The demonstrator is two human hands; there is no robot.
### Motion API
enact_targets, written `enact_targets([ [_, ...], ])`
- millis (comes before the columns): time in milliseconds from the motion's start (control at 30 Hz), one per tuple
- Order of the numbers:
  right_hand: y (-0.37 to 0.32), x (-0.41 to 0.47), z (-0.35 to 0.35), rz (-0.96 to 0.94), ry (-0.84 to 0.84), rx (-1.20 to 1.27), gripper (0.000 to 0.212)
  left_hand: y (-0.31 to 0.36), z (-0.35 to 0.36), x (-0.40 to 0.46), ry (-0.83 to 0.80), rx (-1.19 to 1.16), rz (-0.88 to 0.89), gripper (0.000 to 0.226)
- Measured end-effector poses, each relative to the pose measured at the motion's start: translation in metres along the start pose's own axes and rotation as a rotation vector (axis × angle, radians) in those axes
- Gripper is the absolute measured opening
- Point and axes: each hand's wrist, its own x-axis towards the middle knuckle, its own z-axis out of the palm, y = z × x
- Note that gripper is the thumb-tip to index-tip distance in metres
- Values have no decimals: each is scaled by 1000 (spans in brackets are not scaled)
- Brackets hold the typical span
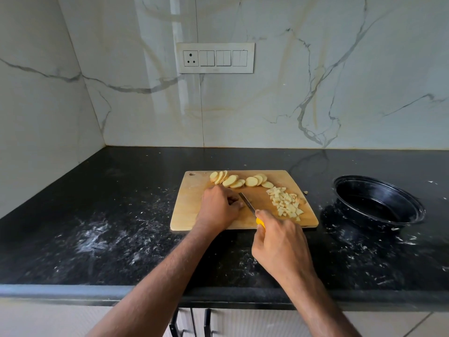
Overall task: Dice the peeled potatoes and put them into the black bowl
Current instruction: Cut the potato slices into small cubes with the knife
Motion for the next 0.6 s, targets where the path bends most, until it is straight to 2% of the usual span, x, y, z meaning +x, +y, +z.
enact_targets([
  [600,8,9,5,33,-19,135,31,0,-3,2,-23,-26,46,10],
])
